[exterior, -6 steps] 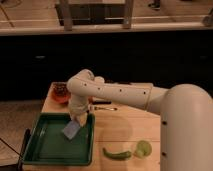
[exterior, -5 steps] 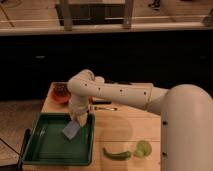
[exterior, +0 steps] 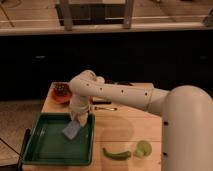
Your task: Place sponge in tray
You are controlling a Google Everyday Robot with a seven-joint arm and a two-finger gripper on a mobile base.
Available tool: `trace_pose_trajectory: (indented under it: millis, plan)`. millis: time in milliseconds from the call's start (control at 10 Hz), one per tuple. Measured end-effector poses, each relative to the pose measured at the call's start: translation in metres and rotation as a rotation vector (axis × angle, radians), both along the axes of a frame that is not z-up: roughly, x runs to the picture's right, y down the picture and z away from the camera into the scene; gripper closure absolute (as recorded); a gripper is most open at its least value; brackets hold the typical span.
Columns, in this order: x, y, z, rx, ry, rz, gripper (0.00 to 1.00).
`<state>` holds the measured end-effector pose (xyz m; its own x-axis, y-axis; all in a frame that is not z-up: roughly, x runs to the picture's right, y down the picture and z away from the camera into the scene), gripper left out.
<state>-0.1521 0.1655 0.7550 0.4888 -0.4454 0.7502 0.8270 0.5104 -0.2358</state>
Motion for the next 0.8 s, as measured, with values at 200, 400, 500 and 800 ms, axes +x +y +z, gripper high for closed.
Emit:
trace_pose_trajectory:
  millis: [200, 400, 500, 800]
  plan:
    - [0.0002, 0.0005, 0.0011, 0.000, -0.021, -0.011, 0.87]
    - [-0.0008, 0.0004, 0.0013, 0.001, -0.034, -0.015, 0.83]
    - [-0.0007, 0.0002, 0.0017, 0.001, -0.040, -0.019, 0.81]
    - [-0.0009, 0.0002, 0.0027, 0.002, -0.064, -0.034, 0.81]
